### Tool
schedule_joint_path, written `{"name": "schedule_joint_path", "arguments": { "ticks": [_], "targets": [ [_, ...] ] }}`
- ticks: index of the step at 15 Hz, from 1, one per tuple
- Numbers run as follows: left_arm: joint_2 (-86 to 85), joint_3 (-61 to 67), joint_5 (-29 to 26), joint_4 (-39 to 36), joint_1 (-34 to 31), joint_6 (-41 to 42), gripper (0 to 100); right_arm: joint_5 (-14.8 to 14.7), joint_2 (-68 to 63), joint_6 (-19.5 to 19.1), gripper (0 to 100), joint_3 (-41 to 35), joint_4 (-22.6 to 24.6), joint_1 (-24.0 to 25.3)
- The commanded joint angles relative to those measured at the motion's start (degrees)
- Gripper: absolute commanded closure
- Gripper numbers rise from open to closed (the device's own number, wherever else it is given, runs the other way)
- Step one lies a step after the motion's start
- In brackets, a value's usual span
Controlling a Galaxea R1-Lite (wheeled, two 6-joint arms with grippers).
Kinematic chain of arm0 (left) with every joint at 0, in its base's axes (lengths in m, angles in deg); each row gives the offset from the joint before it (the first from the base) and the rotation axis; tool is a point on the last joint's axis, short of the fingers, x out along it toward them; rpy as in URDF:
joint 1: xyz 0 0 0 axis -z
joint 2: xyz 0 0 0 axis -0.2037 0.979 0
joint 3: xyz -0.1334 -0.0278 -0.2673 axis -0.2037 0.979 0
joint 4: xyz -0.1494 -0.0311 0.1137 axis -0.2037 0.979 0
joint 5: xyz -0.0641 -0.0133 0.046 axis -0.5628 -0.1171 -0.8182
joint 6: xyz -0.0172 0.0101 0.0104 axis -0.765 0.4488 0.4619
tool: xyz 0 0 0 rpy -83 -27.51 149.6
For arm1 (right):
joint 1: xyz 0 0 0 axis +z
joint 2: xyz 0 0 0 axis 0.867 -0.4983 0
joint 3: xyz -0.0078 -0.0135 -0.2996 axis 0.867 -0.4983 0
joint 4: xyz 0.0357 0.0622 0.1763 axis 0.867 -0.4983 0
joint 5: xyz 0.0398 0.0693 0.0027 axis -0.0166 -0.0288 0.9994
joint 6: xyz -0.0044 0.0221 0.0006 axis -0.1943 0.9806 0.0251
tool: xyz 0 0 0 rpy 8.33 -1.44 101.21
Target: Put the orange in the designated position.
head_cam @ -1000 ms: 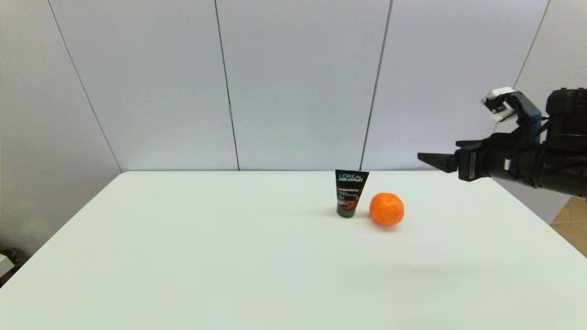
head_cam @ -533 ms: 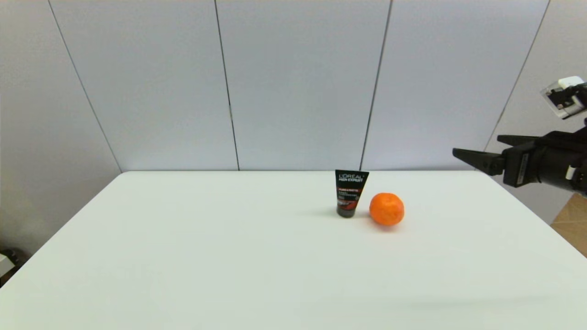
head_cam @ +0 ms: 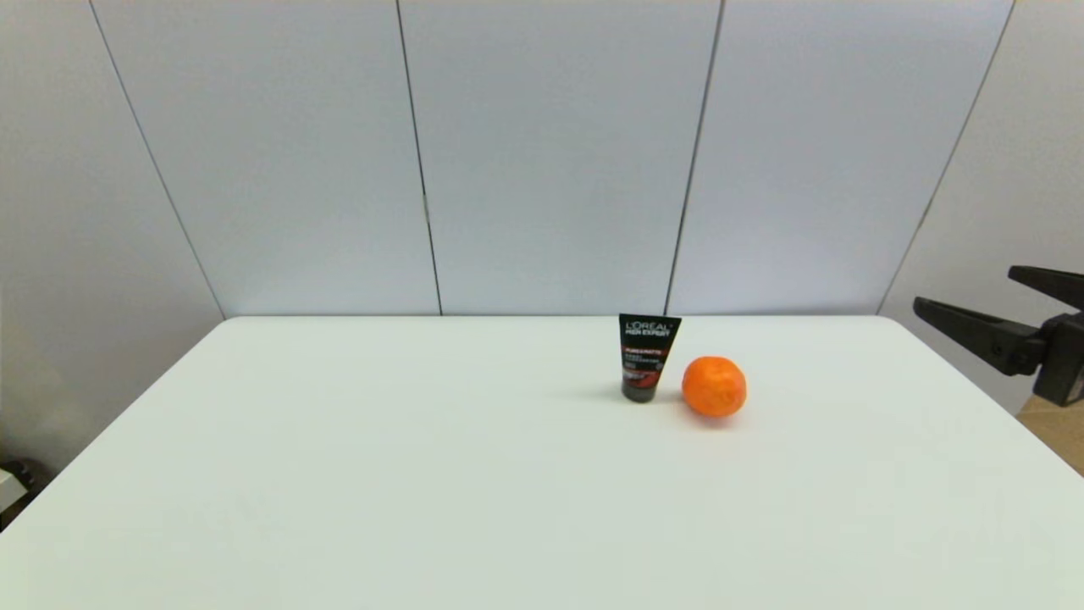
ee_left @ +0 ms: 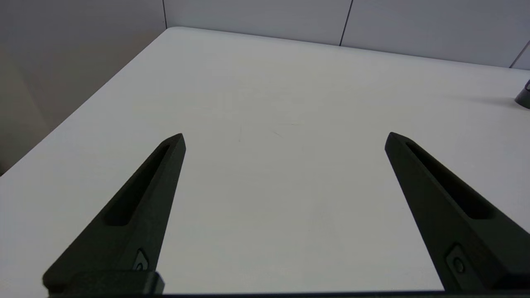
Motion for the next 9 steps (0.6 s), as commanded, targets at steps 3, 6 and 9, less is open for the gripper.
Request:
{"name": "schedule_joint_path", "arguments": {
  "ticks": [3, 6, 9],
  "targets": [
    [0.1, 0.0, 0.0, 0.0, 0.0, 0.0, 0, 0.3, 12.5, -0.4, 0, -5.8, 0.1, 0.1],
    [0.1, 0.0, 0.0, 0.0, 0.0, 0.0, 0, 0.3, 18.0, -0.3, 0, -9.1, 0.1, 0.1],
    [0.1, 0.0, 0.0, 0.0, 0.0, 0.0, 0, 0.5, 23.4, -0.5, 0, -12.2, 0.1, 0.2]
  ]
}}
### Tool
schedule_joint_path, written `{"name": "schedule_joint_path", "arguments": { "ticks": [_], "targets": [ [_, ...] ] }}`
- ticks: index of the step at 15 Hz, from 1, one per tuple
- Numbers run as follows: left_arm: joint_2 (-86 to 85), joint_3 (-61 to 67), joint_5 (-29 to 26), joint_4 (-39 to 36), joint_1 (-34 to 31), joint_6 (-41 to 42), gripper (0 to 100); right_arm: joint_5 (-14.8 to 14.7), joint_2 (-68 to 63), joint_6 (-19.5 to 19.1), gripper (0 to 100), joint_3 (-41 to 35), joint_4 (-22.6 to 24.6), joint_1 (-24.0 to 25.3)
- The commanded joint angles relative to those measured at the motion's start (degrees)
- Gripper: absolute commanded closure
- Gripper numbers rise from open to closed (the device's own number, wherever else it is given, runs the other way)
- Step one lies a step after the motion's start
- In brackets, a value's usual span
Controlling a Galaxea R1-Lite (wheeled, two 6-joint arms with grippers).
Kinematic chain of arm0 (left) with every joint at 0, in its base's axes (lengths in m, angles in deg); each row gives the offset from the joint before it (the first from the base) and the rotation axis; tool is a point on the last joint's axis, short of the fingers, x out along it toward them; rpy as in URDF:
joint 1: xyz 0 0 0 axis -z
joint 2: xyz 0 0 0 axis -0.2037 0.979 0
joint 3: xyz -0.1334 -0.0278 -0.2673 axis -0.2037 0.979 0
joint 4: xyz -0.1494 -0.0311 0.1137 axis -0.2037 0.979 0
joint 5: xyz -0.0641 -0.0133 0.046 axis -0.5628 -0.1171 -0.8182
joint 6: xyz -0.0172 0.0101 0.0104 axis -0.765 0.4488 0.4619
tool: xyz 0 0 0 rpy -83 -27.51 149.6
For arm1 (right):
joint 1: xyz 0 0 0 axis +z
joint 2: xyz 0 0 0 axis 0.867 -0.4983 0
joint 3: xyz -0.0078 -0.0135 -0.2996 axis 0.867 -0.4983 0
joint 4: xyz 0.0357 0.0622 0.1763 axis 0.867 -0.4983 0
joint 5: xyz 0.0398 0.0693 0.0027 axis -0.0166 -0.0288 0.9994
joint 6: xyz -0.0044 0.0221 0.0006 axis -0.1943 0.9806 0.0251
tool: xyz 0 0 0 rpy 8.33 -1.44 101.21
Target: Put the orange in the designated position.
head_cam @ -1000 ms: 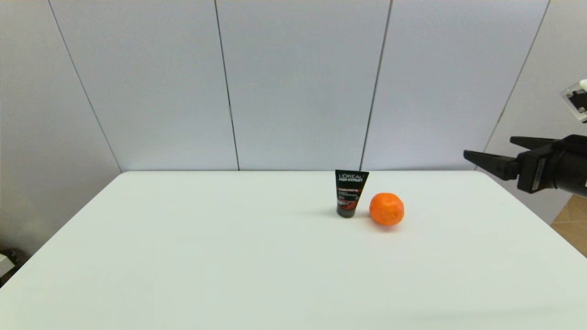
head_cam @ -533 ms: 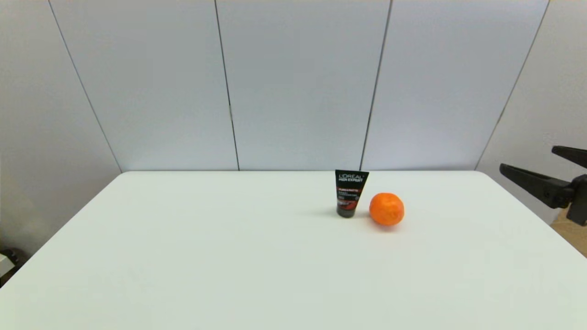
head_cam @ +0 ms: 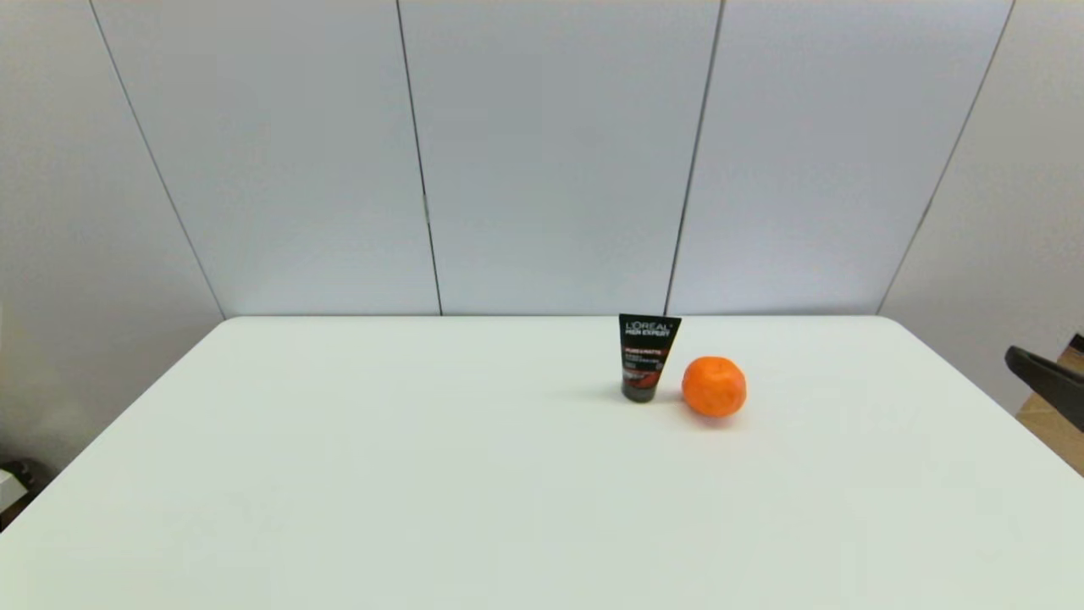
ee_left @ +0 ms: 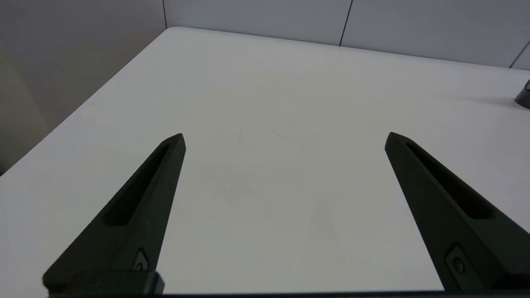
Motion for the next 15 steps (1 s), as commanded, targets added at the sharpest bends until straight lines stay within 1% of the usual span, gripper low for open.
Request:
{"name": "schedule_joint_path", "arguments": {
  "ticks": [1, 8, 15],
  "targets": [
    [0.1, 0.0, 0.1, 0.0, 0.0, 0.0, 0, 0.3, 9.4, -0.3, 0, -4.2, 0.0, 0.3],
    [0.1, 0.0, 0.1, 0.0, 0.0, 0.0, 0, 0.4, 20.9, -0.8, 0, -10.2, -0.3, 0.5],
    [0.1, 0.0, 0.1, 0.0, 0.0, 0.0, 0, 0.1, 28.1, -0.6, 0, -16.6, 0.0, 0.7]
  ]
}}
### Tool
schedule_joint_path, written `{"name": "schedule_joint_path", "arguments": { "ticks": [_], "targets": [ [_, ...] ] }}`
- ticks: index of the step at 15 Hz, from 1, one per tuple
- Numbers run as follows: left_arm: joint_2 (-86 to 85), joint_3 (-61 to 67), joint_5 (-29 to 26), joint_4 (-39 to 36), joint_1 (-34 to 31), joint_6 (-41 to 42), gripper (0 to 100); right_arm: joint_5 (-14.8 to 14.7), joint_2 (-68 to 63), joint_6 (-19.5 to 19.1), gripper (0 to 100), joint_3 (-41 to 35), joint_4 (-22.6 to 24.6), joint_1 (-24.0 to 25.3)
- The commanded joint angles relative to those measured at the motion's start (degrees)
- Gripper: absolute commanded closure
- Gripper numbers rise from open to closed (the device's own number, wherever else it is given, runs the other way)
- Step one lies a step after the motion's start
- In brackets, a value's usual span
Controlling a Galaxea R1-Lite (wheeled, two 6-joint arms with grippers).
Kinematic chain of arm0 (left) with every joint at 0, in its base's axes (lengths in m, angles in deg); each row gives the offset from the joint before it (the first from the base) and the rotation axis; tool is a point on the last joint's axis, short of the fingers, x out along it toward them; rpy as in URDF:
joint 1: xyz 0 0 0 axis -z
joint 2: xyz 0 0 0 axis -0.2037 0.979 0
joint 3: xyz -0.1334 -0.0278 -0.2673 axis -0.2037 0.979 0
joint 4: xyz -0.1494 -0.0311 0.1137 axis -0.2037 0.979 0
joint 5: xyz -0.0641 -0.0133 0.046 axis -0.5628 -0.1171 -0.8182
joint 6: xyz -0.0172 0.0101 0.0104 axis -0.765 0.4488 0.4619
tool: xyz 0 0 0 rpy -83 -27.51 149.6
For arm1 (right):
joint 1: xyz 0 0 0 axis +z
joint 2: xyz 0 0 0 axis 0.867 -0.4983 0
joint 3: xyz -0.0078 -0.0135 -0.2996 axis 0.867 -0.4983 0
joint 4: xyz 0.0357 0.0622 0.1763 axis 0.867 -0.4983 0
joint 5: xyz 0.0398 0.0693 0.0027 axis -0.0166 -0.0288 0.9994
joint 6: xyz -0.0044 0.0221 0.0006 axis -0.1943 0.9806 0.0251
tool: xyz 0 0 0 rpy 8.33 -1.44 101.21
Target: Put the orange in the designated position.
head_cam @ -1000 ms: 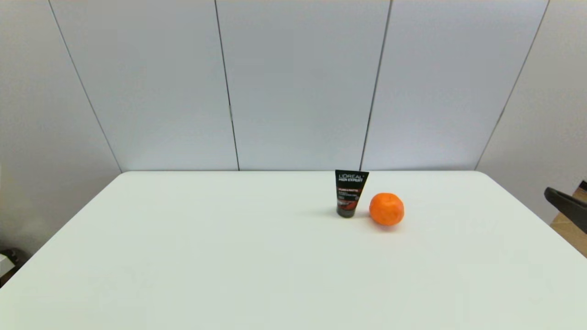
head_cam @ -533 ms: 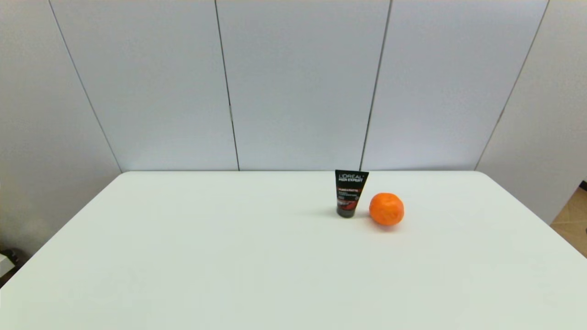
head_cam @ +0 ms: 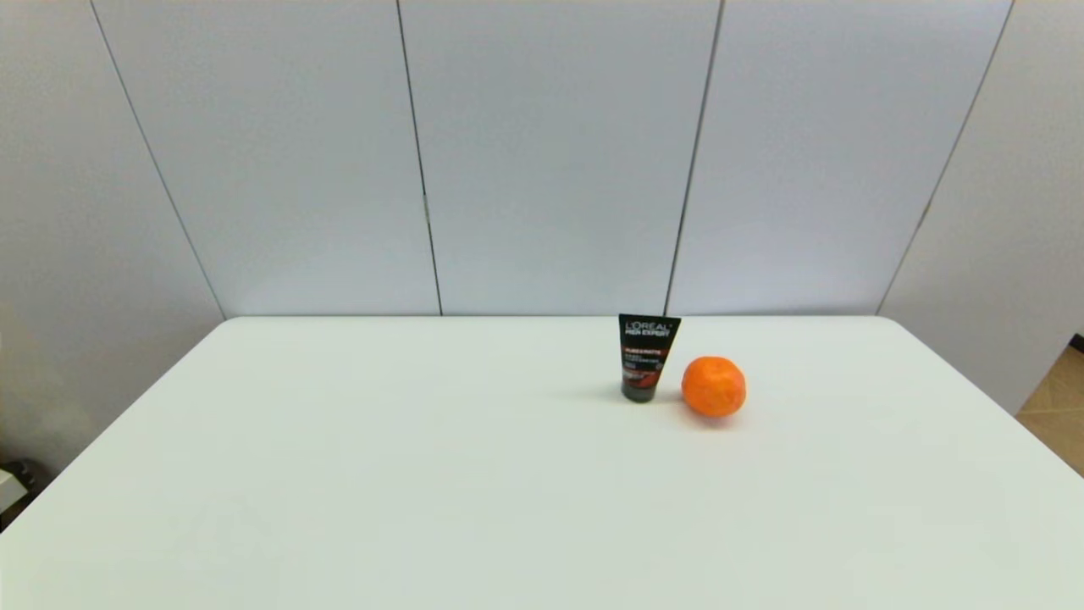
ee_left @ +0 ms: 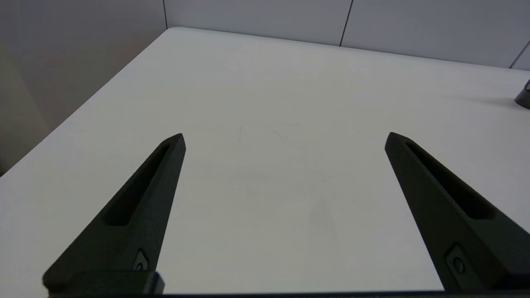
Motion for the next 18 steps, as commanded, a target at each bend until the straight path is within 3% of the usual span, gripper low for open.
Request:
{"name": "schedule_joint_path", "arguments": {
  "ticks": [1, 13, 18],
  "targets": [
    [0.1, 0.0, 0.0, 0.0, 0.0, -0.1, 0, -0.1, 4.5, 0.0, 0, -3.0, 0.5, 0.1],
    [0.1, 0.0, 0.0, 0.0, 0.0, -0.1, 0, -0.5, 14.2, -0.1, 0, -9.3, 0.4, 0.3],
    [0.1, 0.0, 0.0, 0.0, 0.0, -0.1, 0, -5.2, 19.0, 0.0, 0, -11.2, -1.4, 0.2]
  ]
}}
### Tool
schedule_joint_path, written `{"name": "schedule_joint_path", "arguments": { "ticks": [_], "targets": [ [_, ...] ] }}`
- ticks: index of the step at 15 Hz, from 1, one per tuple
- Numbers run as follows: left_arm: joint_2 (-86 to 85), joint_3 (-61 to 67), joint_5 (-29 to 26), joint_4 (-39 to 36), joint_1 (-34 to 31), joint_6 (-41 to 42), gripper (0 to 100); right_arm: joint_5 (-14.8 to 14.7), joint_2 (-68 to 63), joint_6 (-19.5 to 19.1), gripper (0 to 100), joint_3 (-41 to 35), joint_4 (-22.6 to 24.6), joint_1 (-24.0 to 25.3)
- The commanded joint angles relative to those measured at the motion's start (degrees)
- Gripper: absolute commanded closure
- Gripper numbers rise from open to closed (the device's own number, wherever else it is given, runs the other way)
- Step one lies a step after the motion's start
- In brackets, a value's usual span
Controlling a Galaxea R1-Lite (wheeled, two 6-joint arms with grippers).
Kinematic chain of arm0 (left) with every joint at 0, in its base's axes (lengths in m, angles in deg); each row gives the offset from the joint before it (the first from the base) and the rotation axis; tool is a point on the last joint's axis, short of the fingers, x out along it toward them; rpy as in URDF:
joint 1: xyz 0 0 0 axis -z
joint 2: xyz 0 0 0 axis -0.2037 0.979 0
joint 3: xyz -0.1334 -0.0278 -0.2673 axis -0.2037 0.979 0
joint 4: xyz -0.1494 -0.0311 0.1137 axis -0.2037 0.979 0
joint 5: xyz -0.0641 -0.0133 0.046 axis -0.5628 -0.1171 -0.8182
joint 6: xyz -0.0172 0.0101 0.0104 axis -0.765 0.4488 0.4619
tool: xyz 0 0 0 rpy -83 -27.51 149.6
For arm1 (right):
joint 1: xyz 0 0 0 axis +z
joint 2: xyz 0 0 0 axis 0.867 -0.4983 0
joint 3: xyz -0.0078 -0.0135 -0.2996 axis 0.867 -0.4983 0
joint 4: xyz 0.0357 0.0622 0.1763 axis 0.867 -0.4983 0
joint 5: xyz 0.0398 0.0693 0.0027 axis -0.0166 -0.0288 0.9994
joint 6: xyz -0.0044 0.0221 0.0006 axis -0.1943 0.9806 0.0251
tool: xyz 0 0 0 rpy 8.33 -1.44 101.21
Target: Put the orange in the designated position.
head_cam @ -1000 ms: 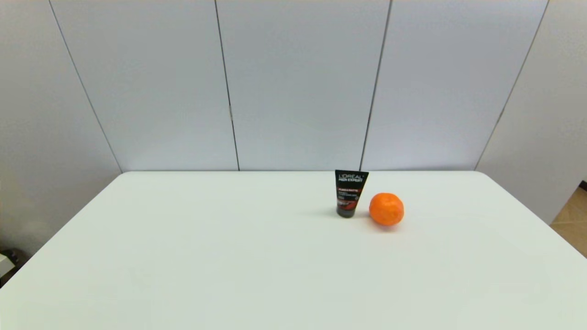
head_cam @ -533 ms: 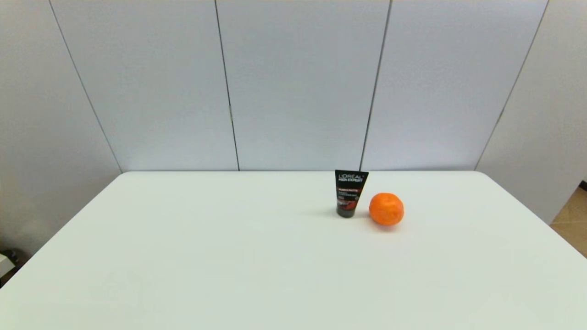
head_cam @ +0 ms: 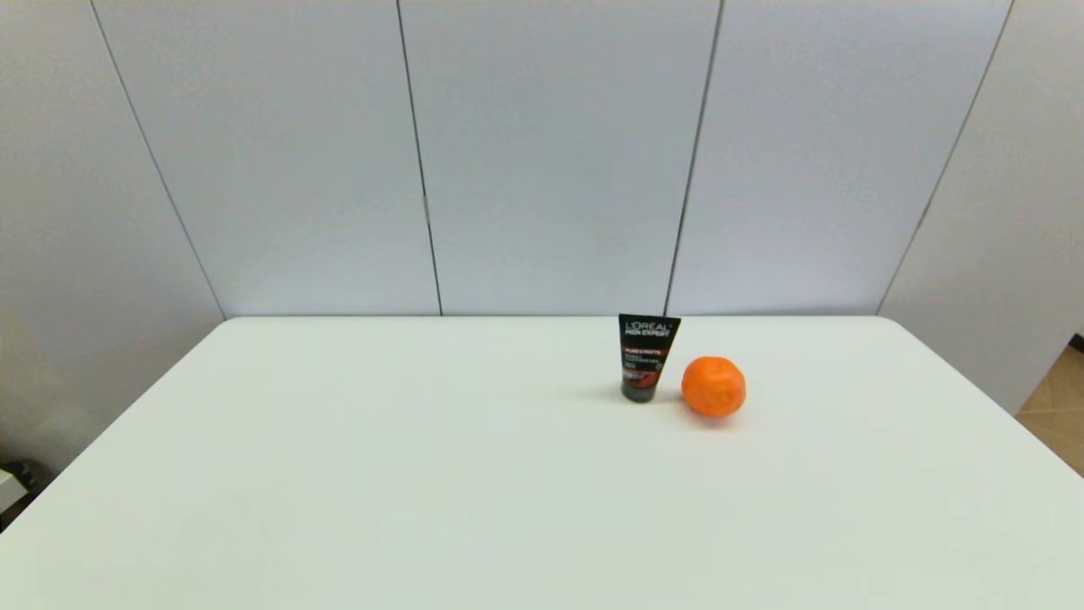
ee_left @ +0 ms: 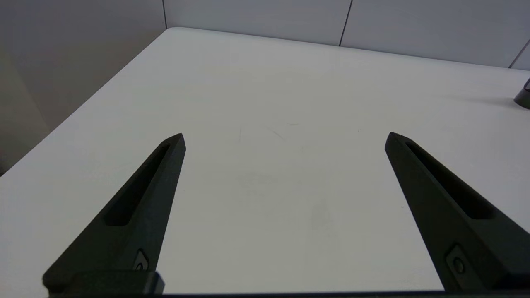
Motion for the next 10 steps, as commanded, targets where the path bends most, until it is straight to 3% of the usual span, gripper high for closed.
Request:
{"name": "schedule_joint_path", "arguments": {
  "ticks": [1, 6, 10],
  "targets": [
    [0.1, 0.0, 0.0, 0.0, -0.1, 0.0, 0, -2.7, 4.4, 0.1, 0, -0.7, -4.3, 0.0],
    [0.1, 0.0, 0.0, 0.0, -0.1, 0.0, 0, -7.7, 7.4, 0.3, 0, -0.7, -7.8, -0.1],
    [0.1, 0.0, 0.0, 0.0, 0.0, 0.0, 0, -9.3, 7.4, 0.3, 0, -0.7, -15.8, -0.1]
  ]
}}
